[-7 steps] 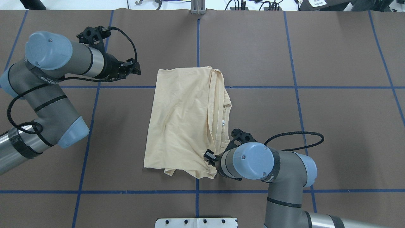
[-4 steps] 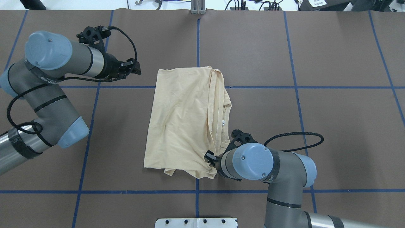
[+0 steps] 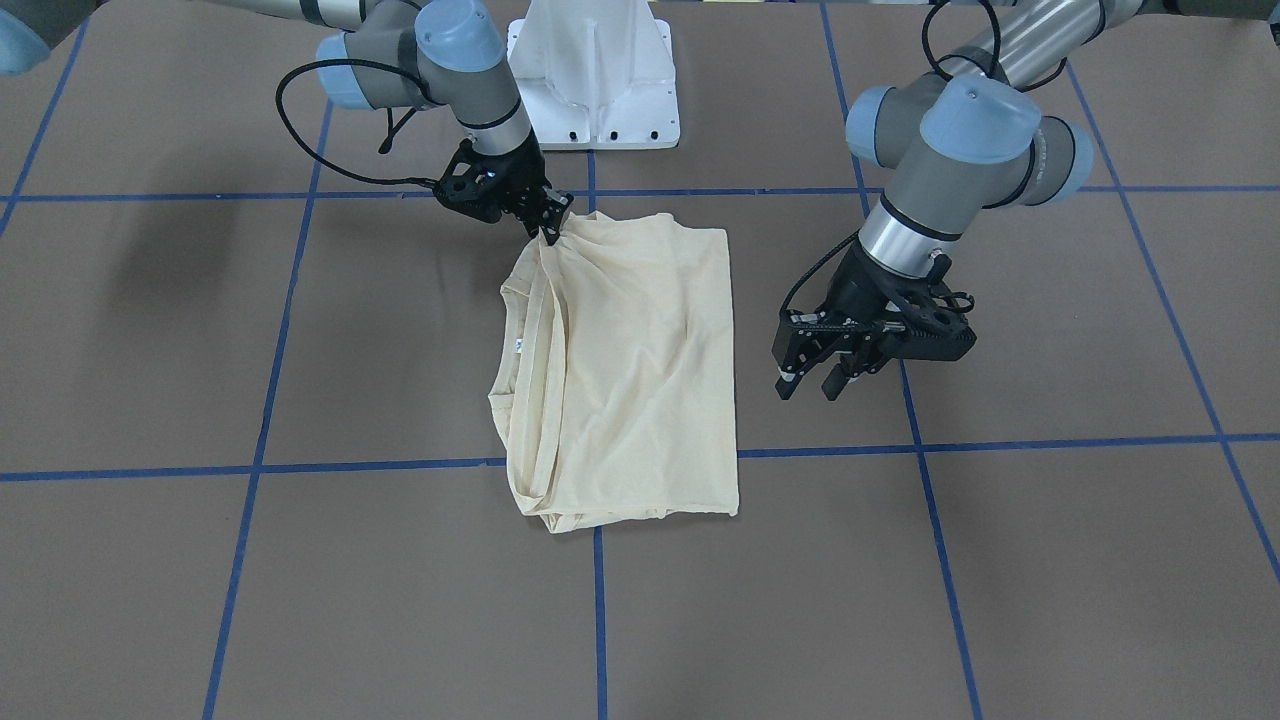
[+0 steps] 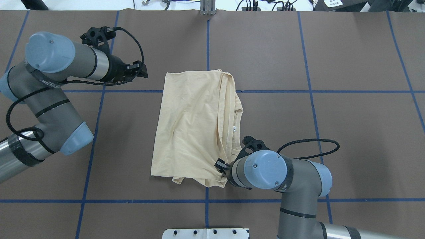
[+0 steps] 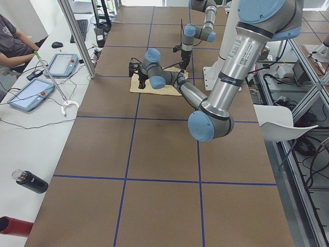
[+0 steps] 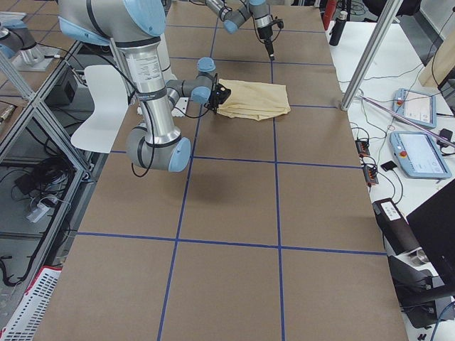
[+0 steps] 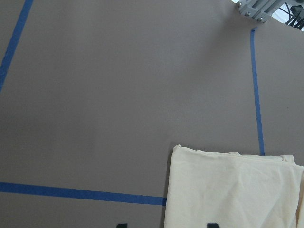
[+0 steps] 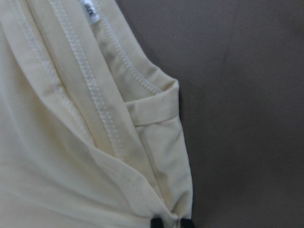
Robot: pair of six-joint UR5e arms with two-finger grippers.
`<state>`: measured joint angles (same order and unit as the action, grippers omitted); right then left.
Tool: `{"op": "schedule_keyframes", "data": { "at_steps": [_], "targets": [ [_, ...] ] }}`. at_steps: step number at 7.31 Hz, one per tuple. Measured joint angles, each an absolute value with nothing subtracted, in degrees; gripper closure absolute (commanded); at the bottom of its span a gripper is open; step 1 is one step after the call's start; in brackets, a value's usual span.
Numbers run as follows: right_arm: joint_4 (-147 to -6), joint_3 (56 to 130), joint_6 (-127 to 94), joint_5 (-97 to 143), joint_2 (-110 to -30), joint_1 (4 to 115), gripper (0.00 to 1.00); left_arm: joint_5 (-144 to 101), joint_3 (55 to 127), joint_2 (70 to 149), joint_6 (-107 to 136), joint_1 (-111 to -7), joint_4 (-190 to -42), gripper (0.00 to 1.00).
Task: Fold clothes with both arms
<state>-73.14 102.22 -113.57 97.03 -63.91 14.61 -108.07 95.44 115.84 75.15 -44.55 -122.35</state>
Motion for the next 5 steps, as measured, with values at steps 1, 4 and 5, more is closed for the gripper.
{"op": "schedule_keyframes", "data": {
  "at_steps": [1, 4, 5],
  "targets": [
    [-73.1, 102.2, -113.5, 97.0, -63.9, 14.6, 1.00, -108.1, 95.4, 115.8, 75.1, -44.6, -122.3, 0.36],
    [-73.2, 103.6, -113.3, 97.6, -64.6, 15.5, 1.00, -108.1, 95.5, 115.9, 75.4, -44.6, -122.3, 0.35],
    [-73.2, 105.0, -113.3, 97.7, -66.1, 15.7, 1.00, -108.1, 95.7, 115.9, 77.4, -44.5, -122.4, 0.35]
  ]
}}
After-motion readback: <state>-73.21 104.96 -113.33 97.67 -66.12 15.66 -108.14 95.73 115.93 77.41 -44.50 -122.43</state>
